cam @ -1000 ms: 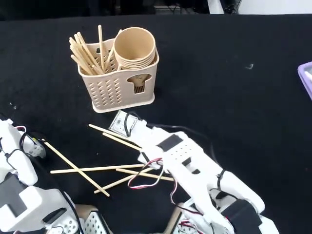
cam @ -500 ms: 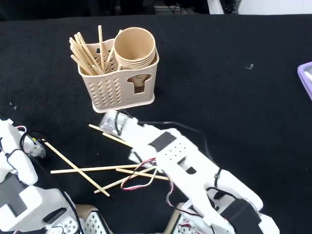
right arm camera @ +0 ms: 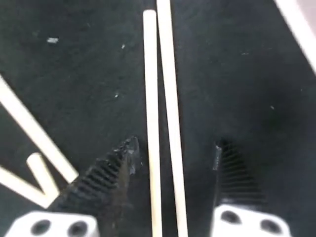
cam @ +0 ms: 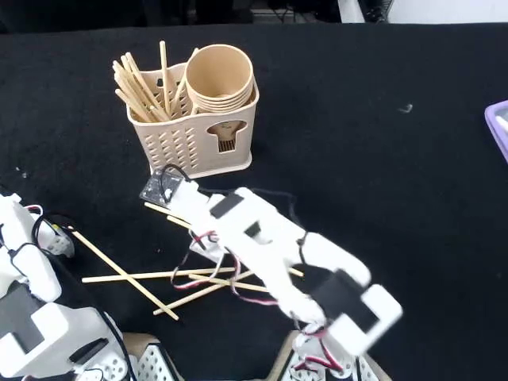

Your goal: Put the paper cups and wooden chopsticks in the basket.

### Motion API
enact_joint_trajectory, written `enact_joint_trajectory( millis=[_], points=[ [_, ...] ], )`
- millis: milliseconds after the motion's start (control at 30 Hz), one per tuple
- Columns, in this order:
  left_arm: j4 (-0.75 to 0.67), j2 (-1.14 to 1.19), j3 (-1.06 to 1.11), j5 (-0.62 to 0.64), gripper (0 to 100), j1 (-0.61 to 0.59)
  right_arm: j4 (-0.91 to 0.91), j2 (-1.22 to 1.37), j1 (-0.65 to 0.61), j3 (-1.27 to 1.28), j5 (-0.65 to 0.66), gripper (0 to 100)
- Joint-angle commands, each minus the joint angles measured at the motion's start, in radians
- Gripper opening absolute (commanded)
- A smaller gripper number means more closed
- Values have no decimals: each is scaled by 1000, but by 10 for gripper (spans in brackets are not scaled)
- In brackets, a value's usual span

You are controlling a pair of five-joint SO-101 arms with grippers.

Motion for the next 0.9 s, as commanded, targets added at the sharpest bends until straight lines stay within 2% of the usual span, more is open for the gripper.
enact_joint_trajectory(
  millis=[0, 67, 167, 233, 367, 633, 767, 867],
  points=[
    [-17, 3, 24, 3, 159, 13, 48, 61, -8, -105, -11, 250],
    [-17, 3, 24, 3, 159, 15, 104, 91, -12, -147, -5, 214],
    [-17, 3, 24, 3, 159, 15, 135, 110, -17, -151, 89, 5],
    [-17, 3, 24, 3, 159, 15, 164, 110, -15, -143, 107, 36],
    [-17, 3, 24, 3, 159, 15, 226, 35, -11, -136, 110, 9],
    [-17, 3, 24, 5, 159, 15, 384, -383, -11, -139, 107, 11],
    [-17, 3, 24, 5, 159, 15, 405, -584, -9, -162, 103, 11],
    [-17, 3, 24, 6, 159, 15, 341, -736, -15, -228, 5, 11]
  ],
)
